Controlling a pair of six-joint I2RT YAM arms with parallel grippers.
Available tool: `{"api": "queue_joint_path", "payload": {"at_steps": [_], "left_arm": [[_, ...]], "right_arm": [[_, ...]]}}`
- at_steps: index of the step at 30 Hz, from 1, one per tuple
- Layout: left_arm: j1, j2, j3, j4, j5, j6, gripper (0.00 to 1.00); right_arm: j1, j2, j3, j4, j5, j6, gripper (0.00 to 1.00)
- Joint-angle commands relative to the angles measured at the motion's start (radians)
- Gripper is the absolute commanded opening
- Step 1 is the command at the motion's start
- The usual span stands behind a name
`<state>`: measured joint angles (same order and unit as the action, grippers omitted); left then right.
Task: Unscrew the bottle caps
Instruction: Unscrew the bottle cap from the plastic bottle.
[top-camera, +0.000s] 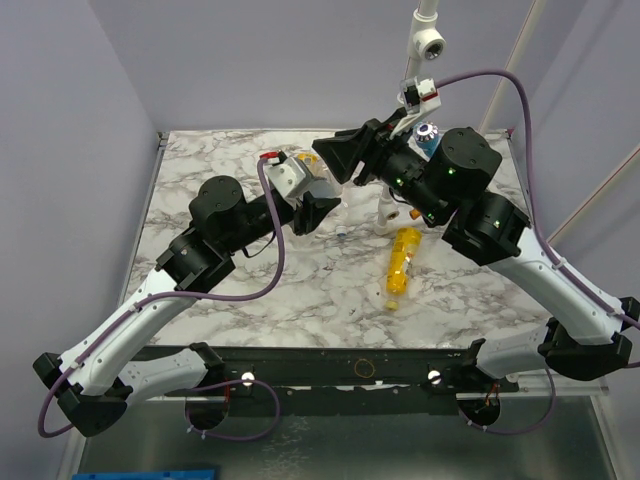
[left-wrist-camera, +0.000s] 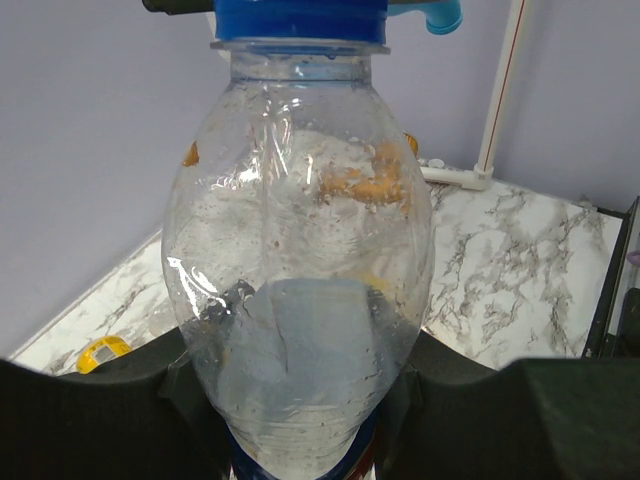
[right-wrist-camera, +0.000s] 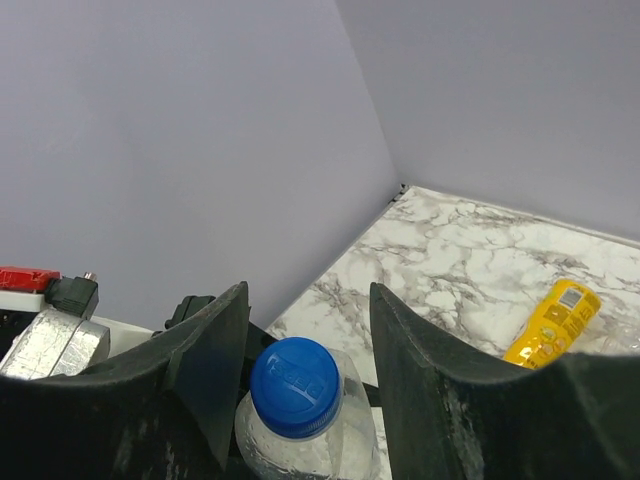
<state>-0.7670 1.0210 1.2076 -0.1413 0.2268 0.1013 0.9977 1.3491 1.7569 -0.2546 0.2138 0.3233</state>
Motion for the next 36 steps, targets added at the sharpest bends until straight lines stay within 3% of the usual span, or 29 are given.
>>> {"api": "queue_joint_path", "payload": {"at_steps": [1, 7, 12, 23, 36], "left_arm": [[0.001, -0.016, 0.0, 0.028, -0.015, -0.02, 0.0], [0.001, -0.019, 0.004, 0.029, -0.008, -0.026, 0.0], [0.001, -0.019, 0.007, 0.029, -0.003, -0.031, 0.0], [0.001, -0.014, 0.029, 0.032, 0.021, -0.056, 0.0], [0.001, -0.01, 0.035, 0.032, 0.035, -0.062, 0.0]], "right_arm": [[0.001, -0.018, -0.008, 0.018, -0.021, 0.014, 0.55], [0.002, -0.011, -0.004, 0.013, -0.021, 0.02, 0.54], [0.001, -0.005, -0.002, 0.02, -0.028, 0.025, 0.44], [0.001, 0.015, 0.01, 0.031, -0.041, 0.026, 0.44], [0.002, 0.034, 0.019, 0.044, -0.059, 0.026, 0.17]]}}
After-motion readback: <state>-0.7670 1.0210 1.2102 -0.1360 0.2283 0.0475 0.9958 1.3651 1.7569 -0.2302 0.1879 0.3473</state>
